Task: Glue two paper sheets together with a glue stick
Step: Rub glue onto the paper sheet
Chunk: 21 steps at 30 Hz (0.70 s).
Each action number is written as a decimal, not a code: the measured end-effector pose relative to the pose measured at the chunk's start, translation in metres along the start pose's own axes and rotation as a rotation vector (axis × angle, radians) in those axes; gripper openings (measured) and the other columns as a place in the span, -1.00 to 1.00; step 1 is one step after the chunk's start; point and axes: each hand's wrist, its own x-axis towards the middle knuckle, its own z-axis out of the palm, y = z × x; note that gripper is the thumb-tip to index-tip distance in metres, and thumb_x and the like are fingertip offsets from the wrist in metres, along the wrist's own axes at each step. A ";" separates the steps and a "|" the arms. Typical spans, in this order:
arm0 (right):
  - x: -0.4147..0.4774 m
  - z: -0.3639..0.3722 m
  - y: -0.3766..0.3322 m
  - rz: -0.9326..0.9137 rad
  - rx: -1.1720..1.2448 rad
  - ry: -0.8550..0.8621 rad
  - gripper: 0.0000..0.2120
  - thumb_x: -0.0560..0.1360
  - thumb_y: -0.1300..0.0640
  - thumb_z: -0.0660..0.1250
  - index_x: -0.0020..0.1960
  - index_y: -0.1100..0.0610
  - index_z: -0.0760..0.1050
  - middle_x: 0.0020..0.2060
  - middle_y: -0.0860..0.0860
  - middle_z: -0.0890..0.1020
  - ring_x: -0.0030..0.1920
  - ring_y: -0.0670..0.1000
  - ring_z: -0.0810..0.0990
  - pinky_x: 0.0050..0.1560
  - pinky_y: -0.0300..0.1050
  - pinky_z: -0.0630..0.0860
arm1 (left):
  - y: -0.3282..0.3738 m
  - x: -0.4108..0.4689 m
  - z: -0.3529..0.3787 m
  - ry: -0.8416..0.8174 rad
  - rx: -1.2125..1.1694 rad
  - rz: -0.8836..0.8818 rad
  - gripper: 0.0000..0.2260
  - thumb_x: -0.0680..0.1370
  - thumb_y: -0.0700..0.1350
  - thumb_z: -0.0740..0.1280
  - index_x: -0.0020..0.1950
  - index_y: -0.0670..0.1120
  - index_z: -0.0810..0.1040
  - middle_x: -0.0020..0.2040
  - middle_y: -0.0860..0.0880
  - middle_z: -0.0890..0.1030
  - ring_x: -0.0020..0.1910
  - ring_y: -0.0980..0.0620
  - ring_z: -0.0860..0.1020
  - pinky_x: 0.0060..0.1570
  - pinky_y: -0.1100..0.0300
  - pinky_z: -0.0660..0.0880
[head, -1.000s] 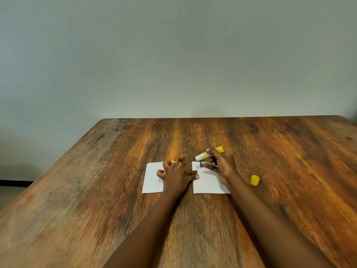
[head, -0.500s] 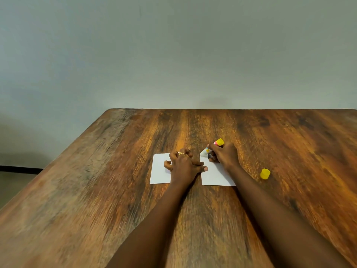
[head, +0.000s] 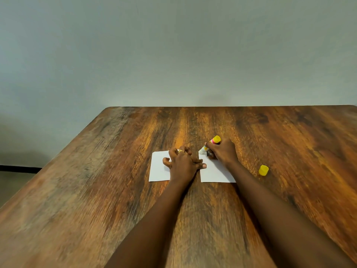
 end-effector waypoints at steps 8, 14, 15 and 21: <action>0.003 -0.010 0.006 0.028 0.010 0.010 -0.80 0.41 0.19 0.40 -0.19 0.36 0.56 -0.22 0.28 0.66 -0.24 0.20 0.64 -0.27 0.01 0.58 | 0.002 -0.002 -0.002 0.005 0.031 0.003 -0.69 0.44 0.14 0.37 0.15 0.10 0.63 0.41 0.00 0.36 0.40 -0.15 0.10 0.31 -0.18 0.15; 0.004 -0.019 0.012 0.050 -0.025 0.045 -0.81 0.41 0.17 0.41 -0.18 0.33 0.56 -0.24 0.25 0.65 -0.32 0.06 0.55 -0.39 -0.19 0.44 | 0.003 -0.002 -0.001 0.020 0.032 0.018 -0.71 0.45 0.14 0.37 0.12 0.10 0.65 0.38 0.03 0.38 0.40 -0.14 0.11 0.30 -0.18 0.14; 0.005 -0.021 0.013 0.056 -0.014 0.049 -0.82 0.42 0.18 0.41 -0.17 0.33 0.56 -0.23 0.26 0.65 -0.32 0.10 0.59 -0.41 -0.18 0.47 | 0.003 -0.002 -0.001 0.017 0.026 0.017 -0.71 0.45 0.13 0.38 0.12 0.08 0.65 0.38 0.03 0.39 0.41 -0.14 0.11 0.31 -0.18 0.15; 0.007 -0.031 0.023 0.068 -0.006 0.071 -0.83 0.42 0.18 0.40 -0.23 0.28 0.55 -0.24 0.26 0.64 -0.33 0.07 0.59 -0.40 -0.13 0.55 | 0.004 -0.004 -0.002 0.021 0.035 0.020 -0.69 0.45 0.13 0.37 0.14 0.05 0.65 0.41 0.02 0.37 0.42 -0.13 0.09 0.35 -0.19 0.14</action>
